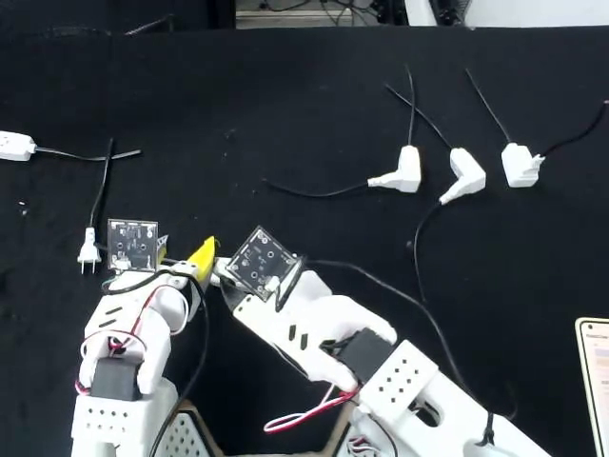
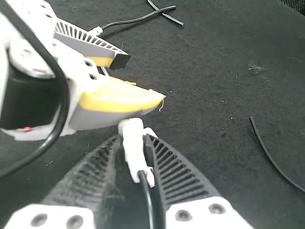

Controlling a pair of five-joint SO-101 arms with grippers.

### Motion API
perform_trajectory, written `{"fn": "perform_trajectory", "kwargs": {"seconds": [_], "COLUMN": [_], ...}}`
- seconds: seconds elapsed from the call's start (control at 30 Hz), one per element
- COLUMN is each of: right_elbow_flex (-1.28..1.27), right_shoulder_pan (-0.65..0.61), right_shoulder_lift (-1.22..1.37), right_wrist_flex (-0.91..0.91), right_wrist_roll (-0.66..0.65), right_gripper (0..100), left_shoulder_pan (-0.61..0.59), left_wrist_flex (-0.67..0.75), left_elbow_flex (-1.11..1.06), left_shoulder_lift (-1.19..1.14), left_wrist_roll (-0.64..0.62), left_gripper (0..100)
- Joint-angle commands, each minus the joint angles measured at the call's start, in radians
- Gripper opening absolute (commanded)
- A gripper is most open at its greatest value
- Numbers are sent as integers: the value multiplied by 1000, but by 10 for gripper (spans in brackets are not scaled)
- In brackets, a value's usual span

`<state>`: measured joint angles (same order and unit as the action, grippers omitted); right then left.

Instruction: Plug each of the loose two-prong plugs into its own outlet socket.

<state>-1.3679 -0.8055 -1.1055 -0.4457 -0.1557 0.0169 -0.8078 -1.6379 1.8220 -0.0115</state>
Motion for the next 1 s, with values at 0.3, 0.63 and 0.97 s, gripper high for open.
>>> {"fn": "perform_trajectory", "kwargs": {"seconds": [0.3,0.63,0.97], "right_elbow_flex": [162,380,464], "right_shoulder_pan": [38,38,34], "right_shoulder_lift": [44,409,553], "right_wrist_flex": [-132,-275,-379], "right_wrist_roll": [12,132,132], "right_gripper": [10,10,10], "left_shoulder_pan": [-147,-171,-171], "left_wrist_flex": [11,18,239], "left_elbow_flex": [79,128,303], "left_shoulder_lift": [-5,-132,-736], "left_wrist_roll": [3,-11,-15], "left_gripper": [245,245,245]}}
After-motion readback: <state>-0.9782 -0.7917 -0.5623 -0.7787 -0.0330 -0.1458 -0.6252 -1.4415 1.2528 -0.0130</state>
